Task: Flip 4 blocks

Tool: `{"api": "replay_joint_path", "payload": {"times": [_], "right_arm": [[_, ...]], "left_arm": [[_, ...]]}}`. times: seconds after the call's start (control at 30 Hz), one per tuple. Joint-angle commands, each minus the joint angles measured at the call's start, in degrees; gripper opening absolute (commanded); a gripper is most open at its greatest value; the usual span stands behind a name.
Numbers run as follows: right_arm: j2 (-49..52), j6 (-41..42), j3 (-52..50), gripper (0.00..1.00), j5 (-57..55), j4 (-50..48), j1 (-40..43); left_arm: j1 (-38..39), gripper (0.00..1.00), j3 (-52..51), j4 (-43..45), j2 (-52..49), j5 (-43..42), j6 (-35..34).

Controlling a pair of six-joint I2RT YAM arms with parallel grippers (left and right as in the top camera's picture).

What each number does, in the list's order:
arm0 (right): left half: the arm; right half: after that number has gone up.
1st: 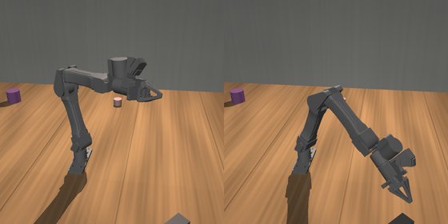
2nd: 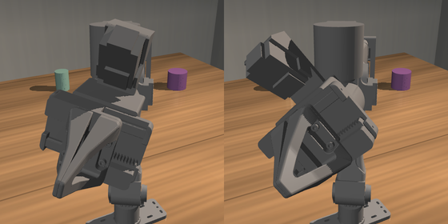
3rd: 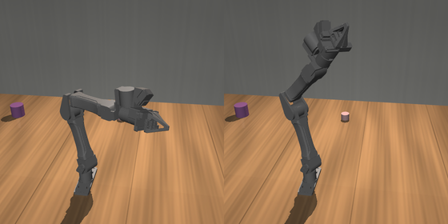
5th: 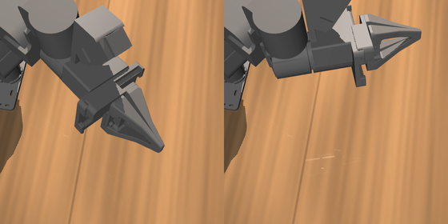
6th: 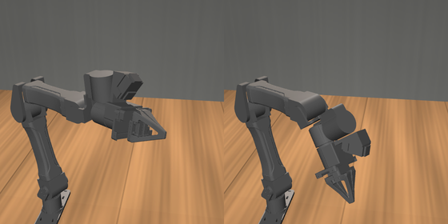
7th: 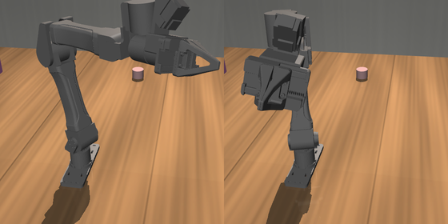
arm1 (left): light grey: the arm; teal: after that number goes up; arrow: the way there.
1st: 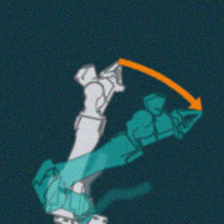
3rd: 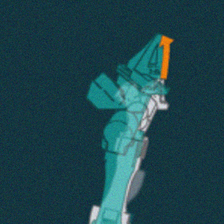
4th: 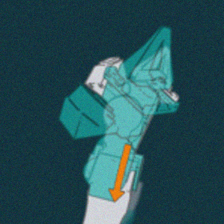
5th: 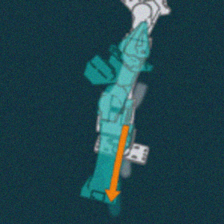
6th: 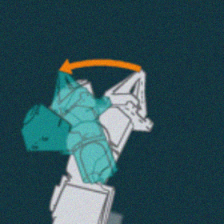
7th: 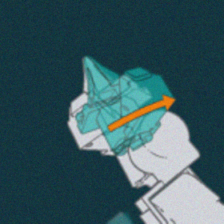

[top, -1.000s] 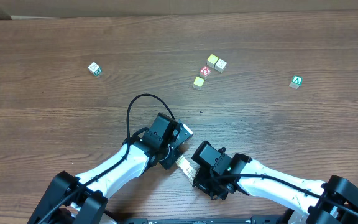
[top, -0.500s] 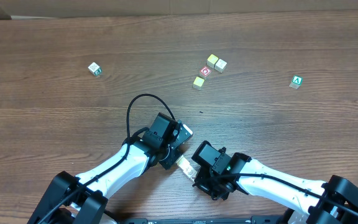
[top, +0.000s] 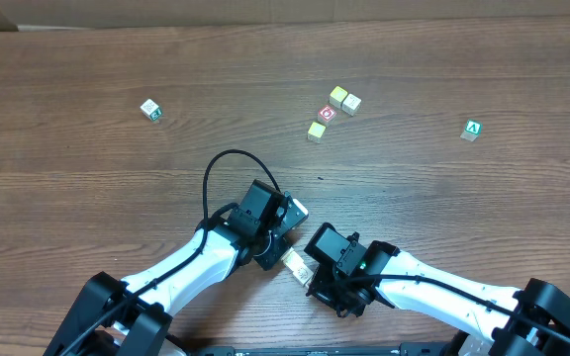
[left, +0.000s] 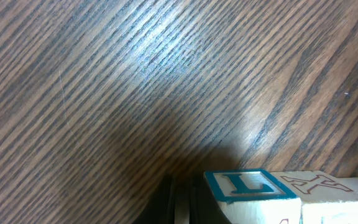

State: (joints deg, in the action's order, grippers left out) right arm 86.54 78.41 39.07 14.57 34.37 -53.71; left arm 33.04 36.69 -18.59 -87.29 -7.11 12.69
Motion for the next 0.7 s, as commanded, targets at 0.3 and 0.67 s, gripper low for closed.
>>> {"api": "replay_joint_path", "payload": {"times": [0.3,0.67], "right_arm": [[0.3,-3.0,2.1,0.04,-1.1,-1.8,0.0],[0.3,-3.7,2.1,0.04,-1.7,-3.0,0.0]], "left_arm": [[1.1,0.04,-1.8,-0.7,-1.5,-2.8,1.5],[1.0,0.04,-1.8,-0.7,-1.5,-2.4,1.5]]}}
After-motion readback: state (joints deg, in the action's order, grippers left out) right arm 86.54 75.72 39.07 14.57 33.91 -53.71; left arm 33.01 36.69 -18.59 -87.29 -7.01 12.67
